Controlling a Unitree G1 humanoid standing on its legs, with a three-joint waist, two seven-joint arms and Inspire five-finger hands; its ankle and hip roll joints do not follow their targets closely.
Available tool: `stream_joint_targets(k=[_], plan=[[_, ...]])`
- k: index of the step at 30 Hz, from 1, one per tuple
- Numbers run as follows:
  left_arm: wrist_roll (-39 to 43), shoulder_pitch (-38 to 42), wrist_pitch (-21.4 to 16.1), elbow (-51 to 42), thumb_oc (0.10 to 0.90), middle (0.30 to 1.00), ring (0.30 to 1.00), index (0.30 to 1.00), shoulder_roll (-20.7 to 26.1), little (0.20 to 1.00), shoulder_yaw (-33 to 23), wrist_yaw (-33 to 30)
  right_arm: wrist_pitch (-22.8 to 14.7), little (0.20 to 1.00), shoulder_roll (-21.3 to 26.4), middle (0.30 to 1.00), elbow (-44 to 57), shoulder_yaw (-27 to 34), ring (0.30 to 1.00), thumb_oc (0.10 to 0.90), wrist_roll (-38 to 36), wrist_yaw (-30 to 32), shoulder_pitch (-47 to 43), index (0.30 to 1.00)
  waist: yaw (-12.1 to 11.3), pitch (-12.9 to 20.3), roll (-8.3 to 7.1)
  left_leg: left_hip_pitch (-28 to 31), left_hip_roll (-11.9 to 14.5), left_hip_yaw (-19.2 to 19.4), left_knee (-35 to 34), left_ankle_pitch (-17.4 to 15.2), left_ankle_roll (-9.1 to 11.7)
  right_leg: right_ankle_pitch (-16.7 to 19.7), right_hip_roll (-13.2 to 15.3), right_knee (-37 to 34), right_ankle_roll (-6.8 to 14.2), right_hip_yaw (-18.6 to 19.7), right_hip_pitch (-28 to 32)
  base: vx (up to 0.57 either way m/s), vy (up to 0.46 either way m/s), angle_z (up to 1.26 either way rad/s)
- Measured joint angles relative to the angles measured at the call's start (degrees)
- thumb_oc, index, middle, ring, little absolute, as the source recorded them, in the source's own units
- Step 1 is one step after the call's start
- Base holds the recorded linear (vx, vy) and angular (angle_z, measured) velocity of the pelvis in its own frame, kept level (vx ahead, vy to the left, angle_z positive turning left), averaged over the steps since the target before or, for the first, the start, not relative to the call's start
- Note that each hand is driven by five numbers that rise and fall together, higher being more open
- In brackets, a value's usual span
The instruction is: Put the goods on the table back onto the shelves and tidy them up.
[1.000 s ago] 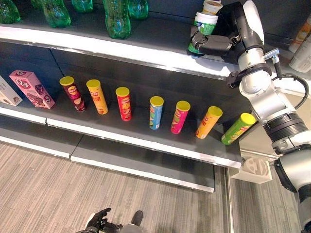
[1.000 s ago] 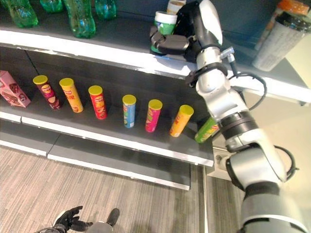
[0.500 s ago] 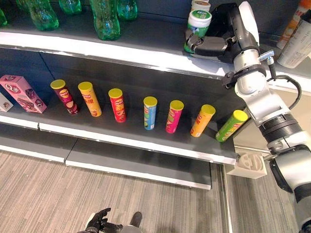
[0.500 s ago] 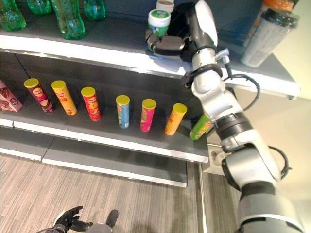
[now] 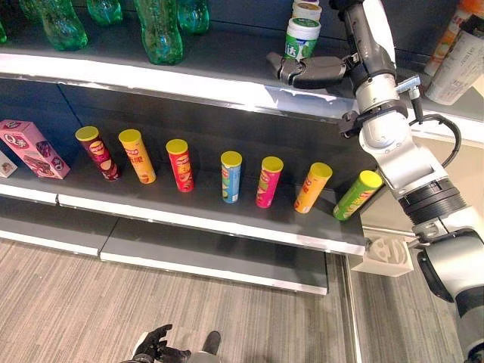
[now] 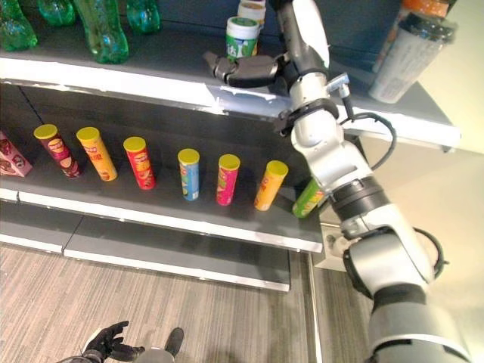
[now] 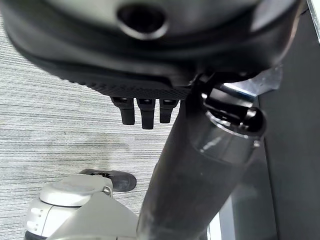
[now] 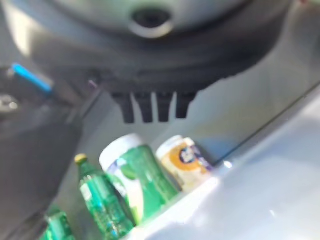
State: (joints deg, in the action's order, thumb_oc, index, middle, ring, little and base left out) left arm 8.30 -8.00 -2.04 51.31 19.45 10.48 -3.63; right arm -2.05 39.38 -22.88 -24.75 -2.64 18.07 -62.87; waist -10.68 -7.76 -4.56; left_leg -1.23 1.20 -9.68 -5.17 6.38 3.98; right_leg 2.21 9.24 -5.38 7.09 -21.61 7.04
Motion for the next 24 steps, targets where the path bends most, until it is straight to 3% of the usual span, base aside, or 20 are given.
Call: stream_joint_targets(k=[6,8,13,16,18,22,24], plan=[[0.00,-0.24,0.13,-0.68,0.800,0.900,0.900,0.900,-0.23,0.900,-0.71,-0.91,-0.79,0.900,0.08,0.900,19.91,10.15,0.900,0.800,-1.90,2.52,9.29,0.900,1.53,0.06,0.10,0.18,-0.04,0.50,-0.01,-0.17,-0.22,0.00,0.08,0.01,0.00,0.25,-0.02,0.00,0.001,-0.04],[0.01,-0.73,0.80,-1.38,0.800,0.900,0.900,0.900,-0.65,0.900,-2.54,-1.01,-3.93,0.900,0.04,0.900,31.28,12.67,0.900,0.800,-5.41,1.82,15.81,0.900,2.37,0.08,0.12,0.78,0.07,1.85,-0.02,-0.44,-0.31,0.08,0.14,0.01,-0.08,1.60,-0.15,-0.01,-0.008,-0.27],[-1.40,-1.25,1.13,-2.57,0.800,0.900,0.900,0.900,-0.65,0.900,-2.93,-0.64,-8.89,0.900,-0.19,0.900,43.47,13.93,0.900,0.800,-12.79,-6.83,29.67,0.900,6.27,1.35,-0.32,2.02,0.68,5.05,-0.06,-1.06,-0.30,0.45,-0.04,0.01,-0.31,4.70,-0.74,-0.03,0.000,-0.34],[-1.71,-1.09,1.10,-2.92,0.800,0.900,0.900,0.900,-0.64,0.900,-2.89,0.17,-8.99,0.900,-0.25,0.900,44.08,13.15,0.900,0.800,-19.58,-14.28,39.87,0.900,8.95,2.31,-0.46,2.07,1.19,7.63,-0.08,-1.14,-0.32,1.09,-0.24,0.00,-0.44,7.34,-2.27,-0.05,0.009,-0.48],[-1.92,-0.98,0.99,-3.17,0.800,0.900,0.900,0.900,-0.76,0.900,-3.10,1.37,-7.83,0.900,-1.24,0.900,43.86,12.98,0.900,0.800,-22.68,-19.47,52.15,0.900,10.65,2.76,0.29,2.12,1.36,9.50,-0.30,-1.33,-0.51,1.53,-0.17,-0.02,-0.21,8.95,-3.25,-0.03,-0.007,-0.46],[-3.94,-1.94,0.61,-4.02,0.800,0.900,0.900,0.900,-1.23,0.900,-4.67,1.78,-5.26,0.900,-6.81,0.900,38.72,11.62,0.900,0.800,-23.18,-25.50,72.32,0.900,12.99,2.96,2.01,2.51,1.70,11.20,-0.33,-1.81,-0.62,1.71,-0.37,-0.39,-0.23,10.33,-3.85,-0.01,-0.018,-0.26],[-3.94,-2.69,0.28,-5.24,0.800,0.900,0.900,0.900,-2.33,0.900,-4.58,2.84,-2.02,0.900,-6.45,0.900,31.97,12.04,0.900,0.800,-20.48,-26.50,79.72,0.900,13.60,2.58,3.21,2.76,1.85,12.15,-0.34,-2.03,-0.54,1.80,-0.42,-0.40,-0.13,11.02,-4.08,-0.06,-0.024,-0.26]])
